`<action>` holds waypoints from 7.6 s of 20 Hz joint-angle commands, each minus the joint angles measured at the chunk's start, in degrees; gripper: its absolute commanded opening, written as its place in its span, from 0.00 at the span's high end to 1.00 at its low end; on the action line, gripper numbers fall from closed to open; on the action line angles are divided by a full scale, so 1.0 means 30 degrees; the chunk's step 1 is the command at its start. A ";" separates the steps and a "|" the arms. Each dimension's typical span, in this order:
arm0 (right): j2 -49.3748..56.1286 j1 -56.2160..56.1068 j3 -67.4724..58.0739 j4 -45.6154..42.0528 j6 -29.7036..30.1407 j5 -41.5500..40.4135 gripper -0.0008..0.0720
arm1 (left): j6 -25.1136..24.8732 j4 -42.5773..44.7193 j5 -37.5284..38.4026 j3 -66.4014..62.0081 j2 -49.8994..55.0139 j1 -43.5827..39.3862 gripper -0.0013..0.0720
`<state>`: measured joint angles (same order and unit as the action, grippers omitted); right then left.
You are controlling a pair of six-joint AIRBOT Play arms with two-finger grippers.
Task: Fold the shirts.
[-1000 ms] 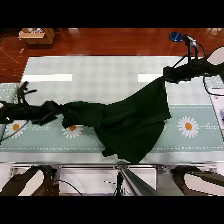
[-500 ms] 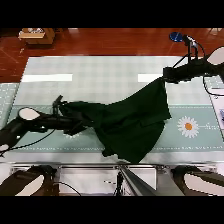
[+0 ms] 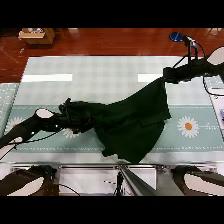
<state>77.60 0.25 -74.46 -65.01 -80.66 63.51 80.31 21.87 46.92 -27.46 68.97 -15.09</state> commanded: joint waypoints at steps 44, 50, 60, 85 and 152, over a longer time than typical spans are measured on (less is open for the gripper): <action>-1.3085 -0.0022 -1.2735 -0.1078 -0.4539 0.4160 0.96 | 0.2514 0.8364 0.6448 -2.5594 -1.2590 0.9464 0.96; -1.1912 -0.0036 -1.2393 -0.4495 -0.4539 1.4251 0.96 | 0.4707 1.1570 1.5344 -2.3591 -1.2619 0.9464 0.96; -0.7009 -0.0044 -0.3024 -0.2441 -0.2120 0.8772 0.96 | 0.2885 1.1577 1.0892 -1.0703 -1.2662 0.9464 0.95; 0.2033 -0.0044 -0.2994 -0.0226 -0.1158 -0.3082 0.96 | -0.4619 0.4575 -0.6084 -0.7621 -0.0969 1.0324 0.27; -0.4299 -0.0022 -0.3016 -0.0306 -0.0051 -0.2157 0.96 | -0.3191 0.5064 0.1122 -0.7635 -1.0506 0.8160 0.95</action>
<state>71.90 0.19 -83.46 -66.06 -81.23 59.61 71.29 38.54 49.67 -38.54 44.58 9.30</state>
